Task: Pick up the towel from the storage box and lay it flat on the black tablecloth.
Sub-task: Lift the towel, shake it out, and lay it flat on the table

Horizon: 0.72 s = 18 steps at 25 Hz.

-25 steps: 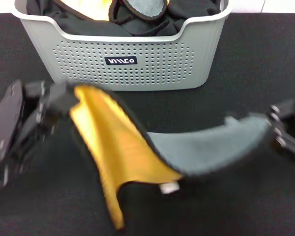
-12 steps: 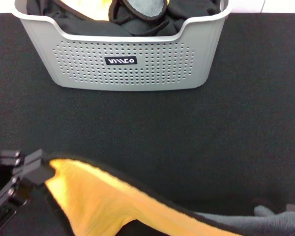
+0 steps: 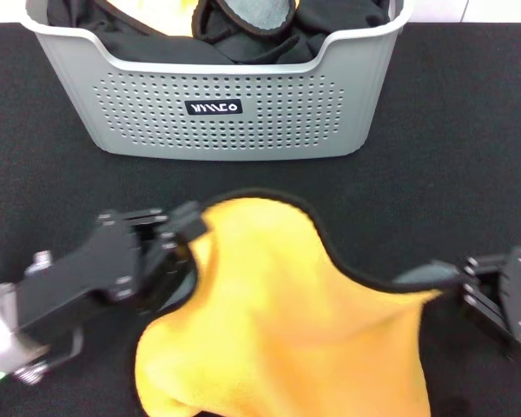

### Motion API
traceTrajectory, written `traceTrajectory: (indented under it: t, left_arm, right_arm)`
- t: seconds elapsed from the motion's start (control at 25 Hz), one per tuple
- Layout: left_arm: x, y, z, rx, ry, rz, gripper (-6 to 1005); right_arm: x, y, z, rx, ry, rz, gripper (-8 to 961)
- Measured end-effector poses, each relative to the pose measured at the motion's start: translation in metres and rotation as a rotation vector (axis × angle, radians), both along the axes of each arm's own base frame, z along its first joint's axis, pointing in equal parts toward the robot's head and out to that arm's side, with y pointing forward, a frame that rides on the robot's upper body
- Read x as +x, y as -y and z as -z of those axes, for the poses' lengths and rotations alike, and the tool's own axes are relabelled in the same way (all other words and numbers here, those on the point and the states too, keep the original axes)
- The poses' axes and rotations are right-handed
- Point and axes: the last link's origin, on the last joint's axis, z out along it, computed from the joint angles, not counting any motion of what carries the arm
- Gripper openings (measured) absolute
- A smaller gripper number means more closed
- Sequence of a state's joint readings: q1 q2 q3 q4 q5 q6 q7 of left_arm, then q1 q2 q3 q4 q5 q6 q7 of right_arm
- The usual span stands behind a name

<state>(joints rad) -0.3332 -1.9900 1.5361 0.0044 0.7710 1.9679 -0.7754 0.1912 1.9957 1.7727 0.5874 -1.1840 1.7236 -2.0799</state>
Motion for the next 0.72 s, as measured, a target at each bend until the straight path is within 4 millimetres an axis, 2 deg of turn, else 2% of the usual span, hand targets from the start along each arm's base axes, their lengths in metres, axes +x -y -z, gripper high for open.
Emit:
traceTrajectory:
  t: [0.04,0.2,0.32,0.48,0.72]
  left_arm:
    - [0.008,-0.014,0.016,-0.007,-0.044,-0.004,30]
    - [0.018,-0.03,0.033,0.019,-0.086,-0.007,30]
    - [0.019,-0.041,0.042,0.061,-0.131,-0.047,30]
    - [0.013,-0.053,0.052,0.152,-0.218,-0.115,30]
    - [0.01,-0.066,0.053,0.226,-0.268,-0.154,30]
  right_arm:
    - [0.0,-0.005,0.003,0.009,0.015,0.01,45]
    - [0.002,-0.024,0.01,0.051,0.075,0.065,50]
    - [0.005,-0.037,0.012,0.075,0.109,0.115,54]
    - [0.015,-0.054,0.015,0.119,0.177,0.199,60]
    - [0.015,-0.079,0.018,0.164,0.233,0.271,68]
